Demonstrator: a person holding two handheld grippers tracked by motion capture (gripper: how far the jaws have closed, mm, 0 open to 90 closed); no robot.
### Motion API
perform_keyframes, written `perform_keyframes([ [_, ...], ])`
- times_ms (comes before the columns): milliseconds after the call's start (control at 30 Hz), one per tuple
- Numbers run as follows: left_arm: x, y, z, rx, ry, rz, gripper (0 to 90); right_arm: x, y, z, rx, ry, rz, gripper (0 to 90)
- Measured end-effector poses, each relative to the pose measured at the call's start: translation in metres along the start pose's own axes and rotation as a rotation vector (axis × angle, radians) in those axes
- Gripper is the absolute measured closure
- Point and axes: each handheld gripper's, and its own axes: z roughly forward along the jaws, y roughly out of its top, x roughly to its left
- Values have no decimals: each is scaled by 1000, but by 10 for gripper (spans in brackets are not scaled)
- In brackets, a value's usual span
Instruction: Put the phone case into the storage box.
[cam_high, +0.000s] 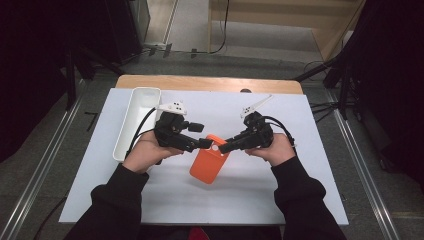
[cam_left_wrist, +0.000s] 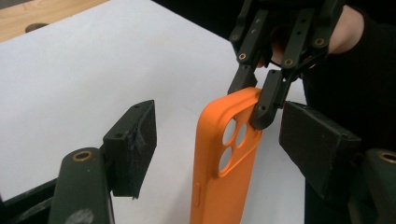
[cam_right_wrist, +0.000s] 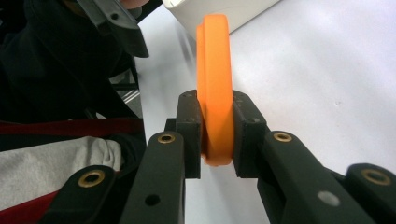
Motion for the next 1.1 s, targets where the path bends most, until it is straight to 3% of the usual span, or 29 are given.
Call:
perform_keyframes([
  [300,-2,-3,2,3,39,29,273,-1,2,-5,-29,-34,70,747],
  [367,-3,-3,3,10,44,24,216,-1,2,-6,-33,-53,91,746],
  [567,-4,-6,5,8,73,10,216,-1,2,-9,-52,-85,135,747],
  [833,-6,-11,8,-30,133,6,208,1,3,-9,-64,-137,157,746],
  [1100,-8,-18,12,-23,133,14,208,1,4,-10,-79,-145,207,747],
])
